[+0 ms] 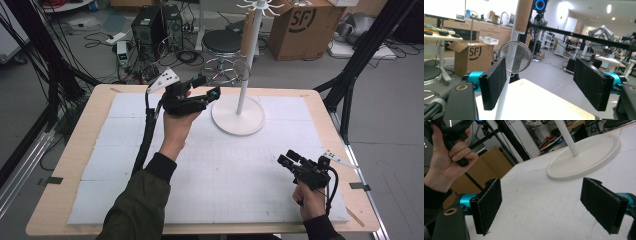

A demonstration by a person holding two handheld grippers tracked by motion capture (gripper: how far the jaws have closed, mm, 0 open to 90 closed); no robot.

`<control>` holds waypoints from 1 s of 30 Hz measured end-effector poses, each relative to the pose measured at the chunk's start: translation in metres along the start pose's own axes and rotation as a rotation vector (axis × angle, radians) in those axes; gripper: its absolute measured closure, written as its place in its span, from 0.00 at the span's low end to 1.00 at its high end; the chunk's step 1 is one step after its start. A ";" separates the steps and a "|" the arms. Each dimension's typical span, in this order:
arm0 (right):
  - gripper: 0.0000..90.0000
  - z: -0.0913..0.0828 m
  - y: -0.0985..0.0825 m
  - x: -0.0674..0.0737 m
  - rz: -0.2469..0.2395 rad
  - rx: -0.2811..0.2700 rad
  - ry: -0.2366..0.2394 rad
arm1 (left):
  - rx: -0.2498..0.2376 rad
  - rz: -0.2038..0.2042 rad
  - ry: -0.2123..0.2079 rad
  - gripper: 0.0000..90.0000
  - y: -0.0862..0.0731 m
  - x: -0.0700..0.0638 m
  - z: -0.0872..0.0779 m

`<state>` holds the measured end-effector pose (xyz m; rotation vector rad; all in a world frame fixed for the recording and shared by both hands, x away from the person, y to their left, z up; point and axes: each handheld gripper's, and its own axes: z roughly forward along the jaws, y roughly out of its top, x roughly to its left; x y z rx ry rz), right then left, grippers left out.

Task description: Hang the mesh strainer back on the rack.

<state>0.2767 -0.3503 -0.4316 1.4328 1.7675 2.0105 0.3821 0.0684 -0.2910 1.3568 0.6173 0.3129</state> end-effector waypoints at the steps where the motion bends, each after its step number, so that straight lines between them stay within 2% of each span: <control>1: 0.19 0.001 0.000 0.001 -0.004 -0.005 0.001 | -0.004 0.004 0.005 0.30 -0.002 -0.001 -0.005; 4: 0.19 0.001 -0.001 0.005 -0.001 -0.007 0.001 | -0.006 -0.008 0.012 0.30 -0.009 -0.001 -0.018; 8: 0.19 0.002 -0.003 0.011 -0.025 -0.005 0.006 | -0.013 -0.011 0.011 0.30 -0.021 -0.001 -0.037; 10: 0.19 0.004 -0.004 0.014 -0.045 0.002 0.004 | -0.026 -0.020 0.001 0.31 -0.029 -0.001 -0.048; 17: 0.19 0.007 -0.005 0.020 -0.049 0.006 -0.001 | 0.012 -0.038 0.039 0.30 -0.064 0.002 -0.085; 20: 0.19 0.008 -0.006 0.023 -0.059 0.005 -0.003 | -0.002 -0.057 0.044 0.30 -0.077 0.003 -0.101; 22: 0.19 0.008 -0.006 0.024 -0.059 0.001 -0.002 | -0.004 -0.057 0.046 0.30 -0.085 0.003 -0.111; 25: 0.19 0.011 -0.007 0.027 -0.067 0.005 -0.005 | -0.013 -0.048 0.024 0.30 -0.094 0.003 -0.123; 30: 0.19 0.013 -0.009 0.031 -0.076 0.015 -0.001 | 0.006 -0.036 0.047 0.27 -0.104 0.005 -0.139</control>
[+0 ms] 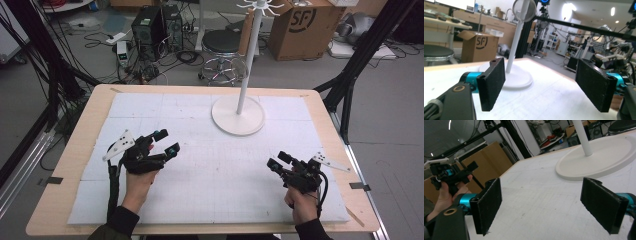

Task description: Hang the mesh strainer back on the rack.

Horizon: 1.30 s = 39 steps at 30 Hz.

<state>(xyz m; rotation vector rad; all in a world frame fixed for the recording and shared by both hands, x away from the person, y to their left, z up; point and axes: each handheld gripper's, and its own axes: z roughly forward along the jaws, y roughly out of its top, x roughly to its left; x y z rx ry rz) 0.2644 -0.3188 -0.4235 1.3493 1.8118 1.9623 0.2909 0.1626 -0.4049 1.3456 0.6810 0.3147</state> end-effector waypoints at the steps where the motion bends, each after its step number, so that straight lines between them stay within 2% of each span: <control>1: 0.19 0.000 0.000 0.001 -0.001 0.001 -0.002 | -0.004 -0.002 -0.002 0.27 -0.002 0.000 -0.003; 3: 0.19 0.001 -0.001 0.003 0.005 0.004 0.002 | -0.006 -0.012 0.002 0.27 -0.005 -0.001 -0.009; 11: 0.18 0.001 -0.003 0.008 -0.026 0.012 -0.002 | 0.017 -0.013 0.009 0.25 -0.016 -0.005 -0.024; 15: 0.18 0.003 -0.004 0.011 -0.072 0.030 -0.021 | 0.025 -0.013 0.019 0.25 -0.020 -0.008 -0.030; 16: 0.18 0.004 -0.005 0.011 -0.099 0.035 -0.028 | 0.029 -0.010 0.026 0.25 -0.021 -0.008 -0.032; 18: 0.18 0.005 -0.006 0.013 -0.123 0.043 -0.031 | 0.030 -0.002 0.032 0.25 -0.023 -0.009 -0.036; 24: 0.18 0.005 -0.009 0.016 -0.132 0.050 -0.015 | 0.039 -0.027 0.046 0.25 -0.029 -0.009 -0.049; 29: 0.18 0.007 -0.011 0.019 -0.134 0.070 -0.010 | 0.077 -0.015 0.054 0.25 -0.035 -0.013 -0.053; 33: 0.18 0.008 -0.012 0.019 -0.145 0.076 -0.007 | 0.085 -0.003 0.055 0.25 -0.036 -0.017 -0.056; 37: 0.18 0.009 -0.014 0.018 -0.145 0.091 -0.003 | 0.088 -0.022 0.059 0.25 -0.039 -0.017 -0.060; 39: 0.18 0.010 -0.015 0.018 -0.150 0.101 -0.007 | 0.097 -0.018 0.060 0.25 -0.039 -0.017 -0.060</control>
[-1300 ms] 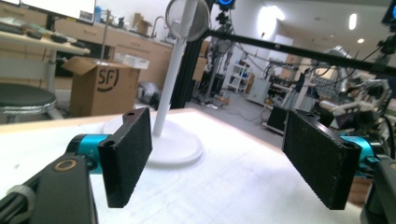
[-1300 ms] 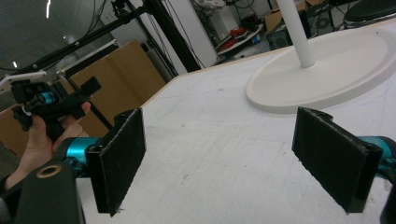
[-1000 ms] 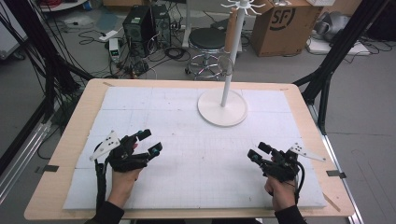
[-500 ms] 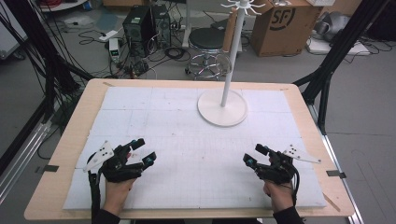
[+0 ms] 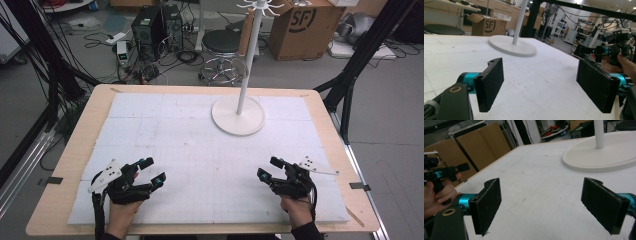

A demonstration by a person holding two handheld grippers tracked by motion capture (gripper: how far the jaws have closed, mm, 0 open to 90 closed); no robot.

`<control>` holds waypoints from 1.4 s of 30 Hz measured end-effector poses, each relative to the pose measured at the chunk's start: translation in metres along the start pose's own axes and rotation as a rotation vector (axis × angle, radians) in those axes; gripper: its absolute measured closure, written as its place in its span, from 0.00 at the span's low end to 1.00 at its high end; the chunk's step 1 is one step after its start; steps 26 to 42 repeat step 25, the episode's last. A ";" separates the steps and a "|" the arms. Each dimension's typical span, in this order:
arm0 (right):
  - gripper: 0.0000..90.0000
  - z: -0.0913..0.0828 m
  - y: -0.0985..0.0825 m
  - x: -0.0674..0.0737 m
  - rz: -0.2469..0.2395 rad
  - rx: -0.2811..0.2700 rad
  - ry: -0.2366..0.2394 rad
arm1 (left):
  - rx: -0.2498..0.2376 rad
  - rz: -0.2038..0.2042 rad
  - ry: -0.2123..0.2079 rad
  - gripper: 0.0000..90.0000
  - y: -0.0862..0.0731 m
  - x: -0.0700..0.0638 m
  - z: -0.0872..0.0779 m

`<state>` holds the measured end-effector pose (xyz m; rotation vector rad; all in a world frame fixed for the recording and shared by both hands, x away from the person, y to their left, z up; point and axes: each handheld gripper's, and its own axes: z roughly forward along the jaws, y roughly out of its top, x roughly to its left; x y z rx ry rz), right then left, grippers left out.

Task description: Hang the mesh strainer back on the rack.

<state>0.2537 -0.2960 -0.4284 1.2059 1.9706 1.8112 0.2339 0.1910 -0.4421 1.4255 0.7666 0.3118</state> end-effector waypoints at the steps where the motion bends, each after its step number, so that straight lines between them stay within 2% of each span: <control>1: 0.18 0.001 -0.001 0.000 -0.007 0.008 -0.004 | 0.002 -0.001 -0.001 0.25 -0.001 -0.001 0.000; 4: 0.18 0.001 -0.006 0.000 -0.020 0.031 -0.012 | 0.020 0.005 -0.002 0.25 -0.002 -0.002 0.002; 6: 0.18 0.001 -0.008 0.000 -0.023 0.044 -0.018 | 0.008 0.010 0.004 0.25 -0.001 -0.001 0.001; 10: 0.18 -0.001 -0.007 -0.001 -0.015 0.033 -0.020 | 0.001 -0.015 0.013 0.26 -0.001 0.002 -0.002; 17: 0.18 0.001 -0.008 0.000 -0.020 0.036 -0.022 | 0.016 -0.015 0.010 0.26 -0.002 0.002 0.000; 20: 0.18 0.001 -0.007 0.000 -0.025 0.033 -0.028 | 0.019 -0.030 0.006 0.26 -0.002 0.004 -0.001; 42: 0.18 0.002 -0.008 0.001 -0.033 0.035 -0.030 | 0.017 -0.032 0.006 0.26 -0.002 0.005 0.000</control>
